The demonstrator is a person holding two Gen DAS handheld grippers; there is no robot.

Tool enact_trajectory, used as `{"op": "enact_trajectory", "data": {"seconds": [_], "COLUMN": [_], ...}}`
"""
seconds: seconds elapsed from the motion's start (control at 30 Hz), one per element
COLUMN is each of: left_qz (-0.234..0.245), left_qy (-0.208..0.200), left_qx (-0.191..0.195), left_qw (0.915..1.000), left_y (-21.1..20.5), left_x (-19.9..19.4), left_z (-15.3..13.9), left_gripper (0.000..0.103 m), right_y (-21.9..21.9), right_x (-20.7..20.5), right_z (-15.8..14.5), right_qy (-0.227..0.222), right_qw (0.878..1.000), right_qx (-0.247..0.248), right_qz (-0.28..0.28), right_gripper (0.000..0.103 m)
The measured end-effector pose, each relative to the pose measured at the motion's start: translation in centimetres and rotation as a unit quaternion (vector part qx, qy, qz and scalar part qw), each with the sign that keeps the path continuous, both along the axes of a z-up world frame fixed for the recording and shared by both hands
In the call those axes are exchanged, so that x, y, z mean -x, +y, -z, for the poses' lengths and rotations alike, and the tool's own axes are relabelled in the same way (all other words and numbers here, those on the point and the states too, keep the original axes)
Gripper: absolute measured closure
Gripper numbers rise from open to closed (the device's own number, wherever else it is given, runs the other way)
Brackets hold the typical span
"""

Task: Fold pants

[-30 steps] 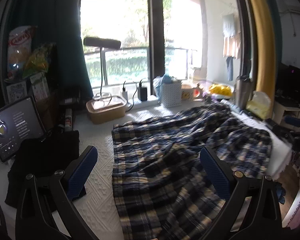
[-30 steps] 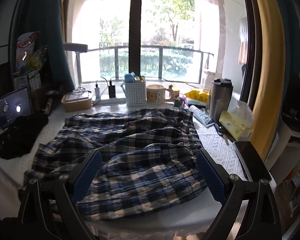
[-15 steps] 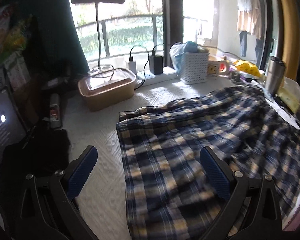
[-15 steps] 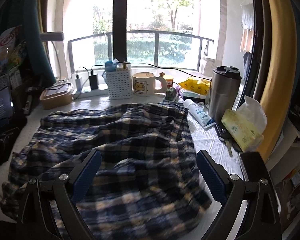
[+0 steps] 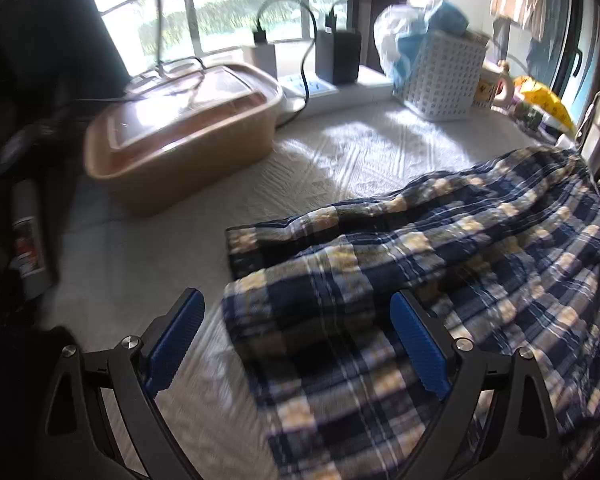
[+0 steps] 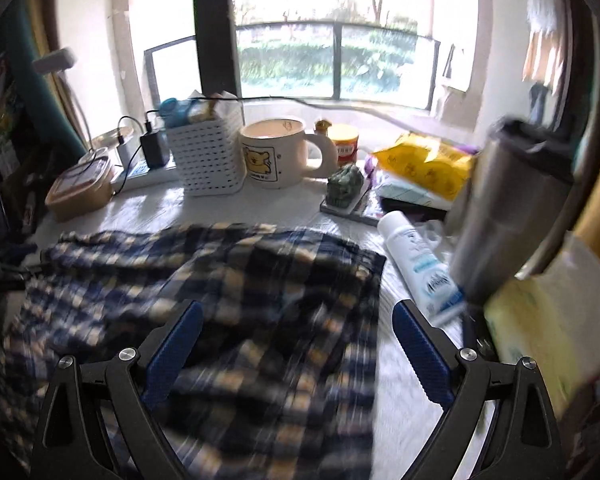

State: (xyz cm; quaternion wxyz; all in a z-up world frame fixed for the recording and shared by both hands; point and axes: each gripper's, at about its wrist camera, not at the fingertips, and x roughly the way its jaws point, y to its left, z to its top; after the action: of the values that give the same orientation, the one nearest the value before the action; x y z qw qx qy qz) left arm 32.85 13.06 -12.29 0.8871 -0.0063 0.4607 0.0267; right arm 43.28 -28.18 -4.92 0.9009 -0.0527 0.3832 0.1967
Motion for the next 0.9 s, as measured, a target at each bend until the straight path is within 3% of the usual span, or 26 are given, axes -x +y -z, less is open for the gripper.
{"op": "enact_trajectory", "data": {"seconds": [0.1,0.17,0.23,0.27,0.3,0.33,0.37,0.4,0.47,0.7,0.83,0.9], "left_qz": [0.002,0.001,0.013,0.016,0.02,0.016,0.013,0.01,0.001,-0.023,-0.018,-0.023], "left_qy": [0.013,0.004,-0.005,-0.008,-0.01,-0.011,-0.014,-0.019,-0.03,-0.1,-0.139,-0.134], "left_qx": [0.007,0.011,0.014,0.01,0.009,-0.003,-0.011,-0.017,-0.029,-0.065,-0.058,-0.049], "left_qw": [0.9999,0.9999,0.9998,0.9998,0.9997,0.9998,0.9998,0.9996,0.9991,0.9926,0.9885,0.9895], "left_y": [0.1,0.1,-0.3,-0.6,-0.8,-0.9,-1.0,-1.0,-0.6,1.4,2.4,3.0], "left_x": [-1.3,-1.5,-1.7,-1.9,-2.0,-2.2,-2.7,-2.9,-3.3,-5.6,-6.9,-7.7], "left_z": [0.8,0.7,0.4,0.3,0.1,0.0,0.0,-0.1,-0.5,-5.1,-6.6,-6.8], "left_gripper": [0.018,0.025,0.048,0.072,0.091,0.097,0.099,0.099,0.1,0.1,0.099,0.094], "right_y": [-0.2,0.4,1.2,1.6,2.0,2.5,3.0,3.3,4.2,5.7,5.9,6.2], "right_x": [-3.6,-5.4,-6.3,-6.8,-7.2,-7.6,-7.7,-7.9,-8.2,-9.7,-10.3,-10.2], "right_z": [1.5,2.5,3.2,3.7,4.0,4.4,4.6,4.7,4.5,1.1,0.1,0.2], "right_qy": [0.036,0.047,0.051,0.054,0.056,0.055,0.05,0.049,0.033,-0.031,-0.048,-0.05], "right_qw": [0.999,0.999,0.998,0.998,0.998,0.997,0.997,0.997,0.997,0.999,0.998,0.998], "right_qx": [-0.009,0.004,0.015,0.024,0.029,0.037,0.041,0.044,0.056,0.043,0.041,0.047], "right_qz": [-0.001,-0.009,-0.018,-0.016,-0.018,-0.025,-0.03,-0.032,-0.031,-0.006,0.004,0.005], "right_gripper": [0.019,0.021,0.024,0.03,0.042,0.05,0.073,0.089,0.097,0.102,0.102,0.102]}}
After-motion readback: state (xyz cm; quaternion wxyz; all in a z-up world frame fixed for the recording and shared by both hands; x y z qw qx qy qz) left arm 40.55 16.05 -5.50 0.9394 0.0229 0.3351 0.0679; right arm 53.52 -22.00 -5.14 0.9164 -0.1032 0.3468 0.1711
